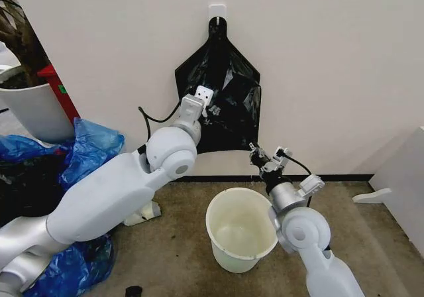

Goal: Place the garbage bag over the trash bin.

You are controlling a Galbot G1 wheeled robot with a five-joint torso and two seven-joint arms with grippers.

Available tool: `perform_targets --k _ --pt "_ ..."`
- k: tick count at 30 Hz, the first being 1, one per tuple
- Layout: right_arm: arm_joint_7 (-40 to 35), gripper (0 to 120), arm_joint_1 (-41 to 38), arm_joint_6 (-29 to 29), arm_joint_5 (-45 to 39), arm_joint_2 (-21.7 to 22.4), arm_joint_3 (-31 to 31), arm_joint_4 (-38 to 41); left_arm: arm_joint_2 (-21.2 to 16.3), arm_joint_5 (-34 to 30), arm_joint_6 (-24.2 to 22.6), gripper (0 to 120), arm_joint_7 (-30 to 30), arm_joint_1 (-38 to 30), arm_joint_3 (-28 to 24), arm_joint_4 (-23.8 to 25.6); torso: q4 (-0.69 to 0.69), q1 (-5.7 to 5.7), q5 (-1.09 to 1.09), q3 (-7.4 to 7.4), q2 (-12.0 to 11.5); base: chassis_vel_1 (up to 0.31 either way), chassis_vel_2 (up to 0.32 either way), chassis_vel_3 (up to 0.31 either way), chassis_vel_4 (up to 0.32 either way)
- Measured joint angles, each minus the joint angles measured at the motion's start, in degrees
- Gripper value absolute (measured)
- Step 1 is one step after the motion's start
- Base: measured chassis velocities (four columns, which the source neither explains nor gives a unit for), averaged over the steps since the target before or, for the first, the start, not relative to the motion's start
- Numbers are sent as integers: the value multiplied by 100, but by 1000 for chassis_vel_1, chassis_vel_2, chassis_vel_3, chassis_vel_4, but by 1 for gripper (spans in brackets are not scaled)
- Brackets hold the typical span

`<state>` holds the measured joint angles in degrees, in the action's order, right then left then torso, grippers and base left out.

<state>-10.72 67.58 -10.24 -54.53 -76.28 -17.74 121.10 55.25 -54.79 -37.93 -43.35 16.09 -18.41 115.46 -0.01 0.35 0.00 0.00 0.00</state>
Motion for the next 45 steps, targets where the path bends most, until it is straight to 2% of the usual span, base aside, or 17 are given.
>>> perform_targets --k 2,7,9,23,28,29,36,38,43,45 --pt "0 0 -6 0 -4 5 -11 -3 -23 4 13 25 5 40 38 21 0 0 0 0 0 0 0 0 0" --pt "0 0 -10 1 -6 14 -55 -23 -151 73 153 3 78 163 250 152 -1 0 0 0 0 0 0 0 0" --pt "1 0 -13 1 -6 15 -75 -30 -194 94 196 0 105 195 306 197 0 0 0 0 0 0 0 0 0" --pt "77 0 118 13 226 62 -64 127 -435 149 528 0 385 601 886 420 0 0 -1 0 0 0 0 0 0" --pt "437 19 415 114 1051 235 -36 436 -410 241 656 0 556 661 898 370 -2 0 0 0 0 0 0 0 0" --pt "437 19 415 114 1051 235 -36 436 -410 241 656 0 556 661 898 370 -2 0 0 0 0 0 0 0 0" --pt "557 49 697 79 1519 595 -151 1171 -380 254 722 0 600 649 874 310 -1 0 0 0 0 0 0 0 0" --pt "557 52 707 34 1562 662 -201 1252 -391 254 725 0 608 649 874 310 -1 0 0 0 0 0 0 0 0" --pt "579 74 314 -121 1909 1018 -388 1361 -450 250 746 0 667 671 866 342 -1 0 1 0 0 0 0 0 0" --pt "522 78 169 -203 1862 1079 -387 1382 -463 248 755 0 683 671 854 349 0 0 1 0 0 0 0 0 0"
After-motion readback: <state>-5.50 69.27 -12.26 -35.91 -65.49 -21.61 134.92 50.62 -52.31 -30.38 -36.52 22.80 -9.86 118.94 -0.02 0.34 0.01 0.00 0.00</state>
